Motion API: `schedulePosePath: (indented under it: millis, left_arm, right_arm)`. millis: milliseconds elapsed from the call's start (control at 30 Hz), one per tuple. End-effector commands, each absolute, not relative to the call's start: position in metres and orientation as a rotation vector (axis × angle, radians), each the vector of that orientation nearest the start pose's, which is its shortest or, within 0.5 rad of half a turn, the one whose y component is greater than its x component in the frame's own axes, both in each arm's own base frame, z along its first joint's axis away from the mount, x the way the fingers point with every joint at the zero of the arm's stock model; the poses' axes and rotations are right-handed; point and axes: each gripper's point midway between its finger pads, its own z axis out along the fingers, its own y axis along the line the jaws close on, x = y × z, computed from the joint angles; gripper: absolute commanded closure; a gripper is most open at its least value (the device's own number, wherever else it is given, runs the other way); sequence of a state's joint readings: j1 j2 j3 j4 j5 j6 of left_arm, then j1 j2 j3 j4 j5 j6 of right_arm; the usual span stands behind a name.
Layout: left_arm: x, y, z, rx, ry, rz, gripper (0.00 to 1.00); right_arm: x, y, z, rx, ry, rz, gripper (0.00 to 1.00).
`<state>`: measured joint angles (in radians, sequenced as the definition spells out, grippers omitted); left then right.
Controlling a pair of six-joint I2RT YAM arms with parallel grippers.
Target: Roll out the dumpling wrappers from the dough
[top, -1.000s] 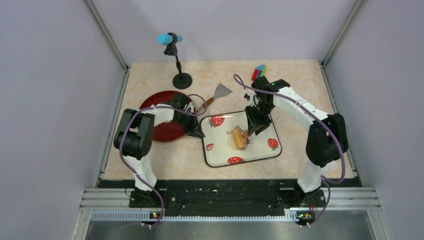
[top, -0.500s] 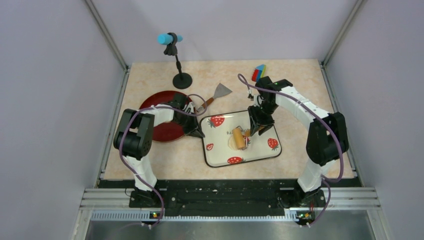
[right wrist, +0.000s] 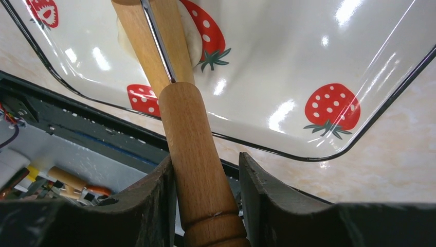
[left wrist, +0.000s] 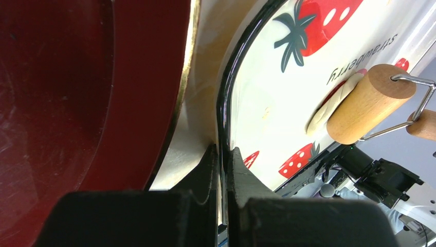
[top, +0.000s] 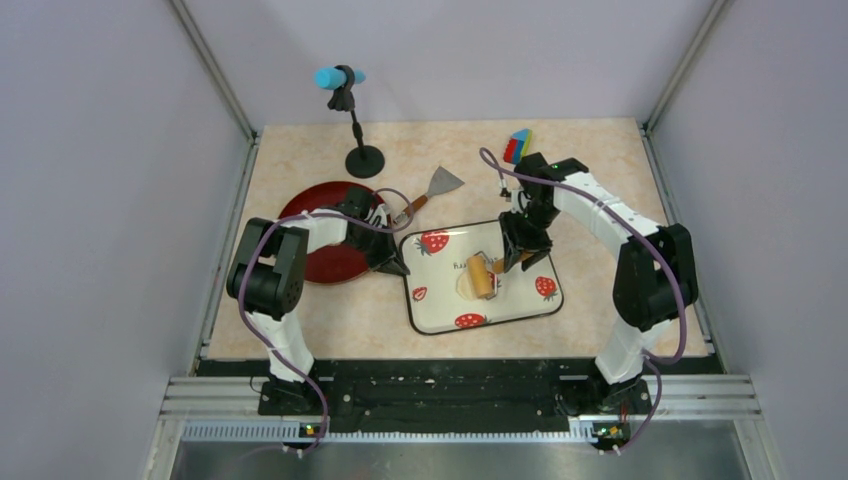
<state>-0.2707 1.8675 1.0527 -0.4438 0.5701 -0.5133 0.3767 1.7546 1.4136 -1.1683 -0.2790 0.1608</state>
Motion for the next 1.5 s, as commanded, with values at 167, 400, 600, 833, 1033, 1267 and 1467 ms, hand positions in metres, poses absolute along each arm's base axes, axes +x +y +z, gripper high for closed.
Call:
schedulePosePath:
  millis: [167, 400, 600, 833, 1033, 1267, 1467]
  left_arm:
    - [0.279, -0.135, -0.053, -0.186, 3.044, -0.440, 1.00]
    - [0.278, -0.135, -0.053, -0.188, 3.045, -0.446, 1.00]
    - [0.279, -0.135, -0.053, -0.190, 3.044, -0.451, 1.00]
    - [0.278, -0.135, -0.053, -0.196, 3.043, -0.453, 1.00]
    - [0.278, -0.135, -0.053, -0.198, 3.042, -0.455, 1.00]
    - [0.279, -0.135, -0.052, -0.203, 3.038, -0.457, 1.00]
    - [0.278, -0.137, -0.052, -0.215, 3.039, -0.469, 1.00]
  right_arm:
    - [0.268, 0.041, 0.079, -0.273, 3.107, -0.453, 1.00]
    - [0.269, 0.031, 0.079, -0.201, 3.119, -0.453, 1.00]
    - [0.268, 0.030, 0.075, -0.187, 3.140, -0.431, 1.00]
    - [0.267, 0.037, 0.070, -0.200, 3.157, -0.377, 1.00]
    - [0.280, 0.064, 0.090, -0.219, 3.112, -0.151, 1.00]
    - [0.302, 0.106, 0.139, -0.260, 2.932, 0.163, 1.00]
    - [0.308, 0.132, 0.176, -0.315, 2.816, 0.360, 1.00]
